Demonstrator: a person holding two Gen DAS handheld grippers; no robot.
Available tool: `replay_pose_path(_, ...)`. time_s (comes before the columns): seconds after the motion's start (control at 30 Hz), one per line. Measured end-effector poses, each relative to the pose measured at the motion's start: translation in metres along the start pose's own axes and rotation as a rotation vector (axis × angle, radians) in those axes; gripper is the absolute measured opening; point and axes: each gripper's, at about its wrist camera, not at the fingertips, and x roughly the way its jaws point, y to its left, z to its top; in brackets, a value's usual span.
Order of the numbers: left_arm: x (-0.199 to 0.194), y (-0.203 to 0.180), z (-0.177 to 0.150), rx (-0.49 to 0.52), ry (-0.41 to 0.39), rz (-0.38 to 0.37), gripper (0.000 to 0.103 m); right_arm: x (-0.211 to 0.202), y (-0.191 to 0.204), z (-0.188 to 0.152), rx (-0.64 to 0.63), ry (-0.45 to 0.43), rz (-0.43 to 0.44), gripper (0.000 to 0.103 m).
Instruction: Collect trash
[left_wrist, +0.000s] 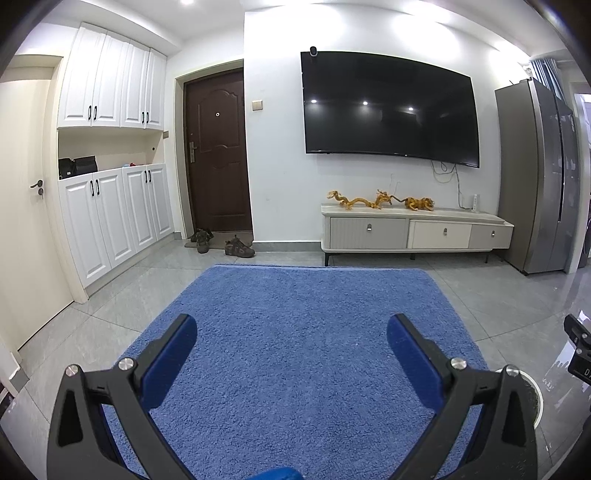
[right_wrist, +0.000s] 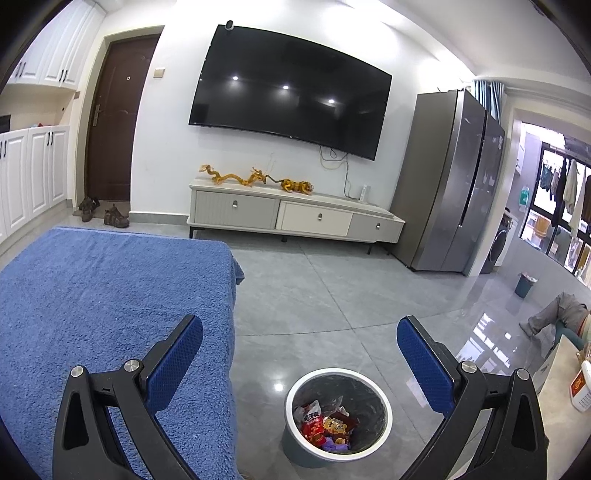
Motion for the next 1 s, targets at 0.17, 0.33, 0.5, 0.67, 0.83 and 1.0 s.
replay_pose_path(0.17,0.000,-0.003,-0.001,0.009,0.001,-0.008,0.103,0.000,0.000,0.000,0.000,-0.001,0.002,0.103)
replay_pose_path(0.33,-0.001,-0.004,-0.004,0.016,0.002,-0.012,0.103,0.001,0.000,0.000,0.000,0.002,-0.001,0.103)
replay_pose_path(0.5,-0.001,-0.005,-0.006,0.022,0.005,-0.010,0.103,0.001,-0.001,-0.001,0.000,0.003,-0.001,0.103)
replay_pose_path(0.67,0.003,-0.007,-0.008,0.034,0.014,-0.010,0.103,0.004,0.000,-0.001,-0.001,0.006,0.002,0.103)
replay_pose_path(0.83,0.006,-0.008,-0.009,0.037,0.020,-0.007,0.103,0.005,-0.002,-0.002,0.009,0.011,0.012,0.103)
replay_pose_path(1.0,0.009,-0.010,-0.008,0.043,0.027,-0.006,0.103,0.007,-0.002,-0.003,0.005,0.015,0.016,0.103)
